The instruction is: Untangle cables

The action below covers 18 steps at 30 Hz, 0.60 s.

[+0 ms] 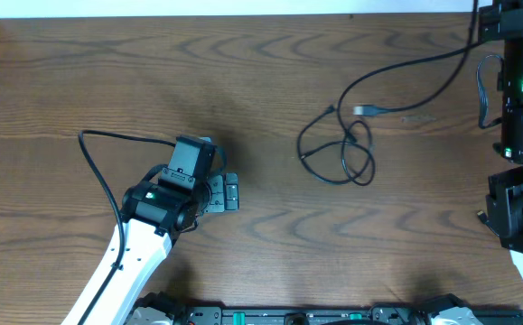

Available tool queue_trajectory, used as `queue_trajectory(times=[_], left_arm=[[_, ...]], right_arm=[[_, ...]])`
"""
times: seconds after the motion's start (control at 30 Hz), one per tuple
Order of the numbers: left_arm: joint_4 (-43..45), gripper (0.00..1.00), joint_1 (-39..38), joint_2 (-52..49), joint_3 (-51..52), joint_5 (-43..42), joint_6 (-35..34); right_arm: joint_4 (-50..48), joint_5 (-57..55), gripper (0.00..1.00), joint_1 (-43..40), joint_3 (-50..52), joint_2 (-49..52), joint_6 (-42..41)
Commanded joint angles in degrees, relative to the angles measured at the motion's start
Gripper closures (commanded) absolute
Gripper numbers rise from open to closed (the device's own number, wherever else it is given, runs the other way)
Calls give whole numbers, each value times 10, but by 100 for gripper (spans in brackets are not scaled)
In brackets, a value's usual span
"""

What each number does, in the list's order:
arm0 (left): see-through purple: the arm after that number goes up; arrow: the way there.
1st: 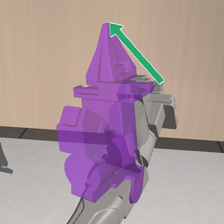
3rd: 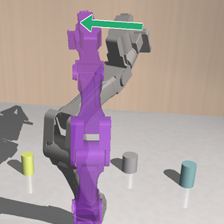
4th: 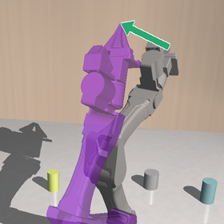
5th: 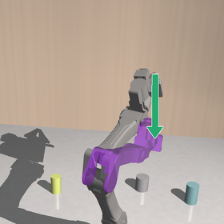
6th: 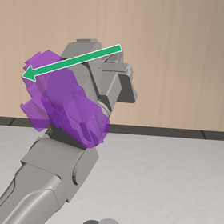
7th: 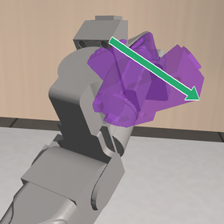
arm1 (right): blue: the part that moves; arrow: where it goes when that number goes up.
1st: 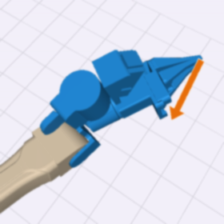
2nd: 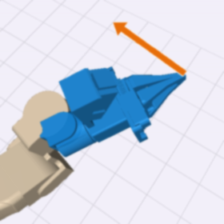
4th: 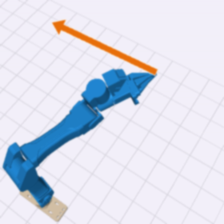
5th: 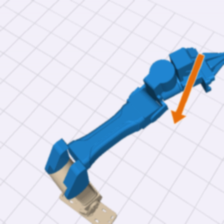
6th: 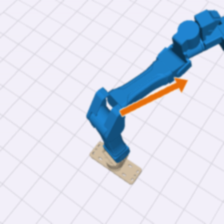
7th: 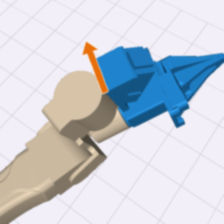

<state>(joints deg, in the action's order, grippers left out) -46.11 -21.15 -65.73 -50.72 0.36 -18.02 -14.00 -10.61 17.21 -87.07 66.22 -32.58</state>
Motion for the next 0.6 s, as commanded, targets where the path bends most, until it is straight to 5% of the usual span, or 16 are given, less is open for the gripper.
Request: queue_trajectory(times=[0.0,0.13,0.3,0.57], left_arm=[[-1,0,2,5,-12,7,-3],[-1,1,2,5,-12,7,-3],[-1,0,2,5,-12,7,-3],[-1,0,2,5,-12,7,-3]], right_arm=[[2,-63,99,-4,-12,-2,-27],[14,-104,99,-4,-12,-2,-148],[-7,-22,99,-4,-12,15,-247],[31,89,99,-2,-12,81,-210]])
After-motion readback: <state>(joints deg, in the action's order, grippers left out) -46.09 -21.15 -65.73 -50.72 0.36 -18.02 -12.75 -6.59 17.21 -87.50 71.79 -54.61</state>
